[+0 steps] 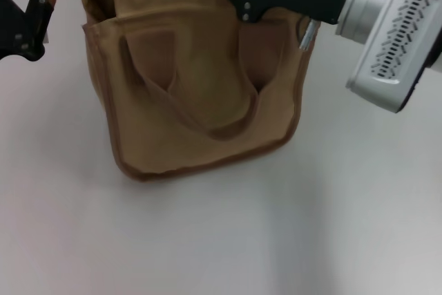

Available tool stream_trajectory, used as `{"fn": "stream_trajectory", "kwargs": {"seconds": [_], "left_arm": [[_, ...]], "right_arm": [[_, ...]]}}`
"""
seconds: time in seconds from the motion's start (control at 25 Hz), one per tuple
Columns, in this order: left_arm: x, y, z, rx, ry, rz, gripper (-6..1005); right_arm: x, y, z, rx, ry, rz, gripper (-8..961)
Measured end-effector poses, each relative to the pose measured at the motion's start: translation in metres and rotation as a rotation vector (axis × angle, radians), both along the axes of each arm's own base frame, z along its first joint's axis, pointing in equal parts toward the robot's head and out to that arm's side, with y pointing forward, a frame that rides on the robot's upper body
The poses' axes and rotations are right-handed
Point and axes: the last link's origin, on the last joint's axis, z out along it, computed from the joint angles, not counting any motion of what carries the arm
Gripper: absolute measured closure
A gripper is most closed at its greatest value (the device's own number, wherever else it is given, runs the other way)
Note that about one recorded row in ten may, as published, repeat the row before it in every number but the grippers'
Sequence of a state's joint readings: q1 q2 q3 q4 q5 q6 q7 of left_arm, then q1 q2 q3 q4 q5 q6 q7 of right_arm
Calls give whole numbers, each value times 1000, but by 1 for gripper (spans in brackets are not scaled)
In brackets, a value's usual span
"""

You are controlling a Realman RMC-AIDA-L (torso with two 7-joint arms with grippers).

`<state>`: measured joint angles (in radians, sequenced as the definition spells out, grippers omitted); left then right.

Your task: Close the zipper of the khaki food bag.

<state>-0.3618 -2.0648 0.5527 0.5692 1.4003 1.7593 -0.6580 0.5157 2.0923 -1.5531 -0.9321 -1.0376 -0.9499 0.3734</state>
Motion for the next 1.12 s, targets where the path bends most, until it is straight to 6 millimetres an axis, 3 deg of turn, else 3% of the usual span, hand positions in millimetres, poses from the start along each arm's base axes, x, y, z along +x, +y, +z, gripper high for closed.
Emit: {"fn": "stream_trajectory", "kwargs": {"seconds": [0.84, 1.12], "left_arm": [[-6, -2, 3, 15, -15, 31, 921], [-4, 0, 2, 8, -12, 25, 919]], "right_arm": [[51, -14, 38, 72, 118, -107, 953], [46, -13, 39, 43, 169, -112, 954]]}}
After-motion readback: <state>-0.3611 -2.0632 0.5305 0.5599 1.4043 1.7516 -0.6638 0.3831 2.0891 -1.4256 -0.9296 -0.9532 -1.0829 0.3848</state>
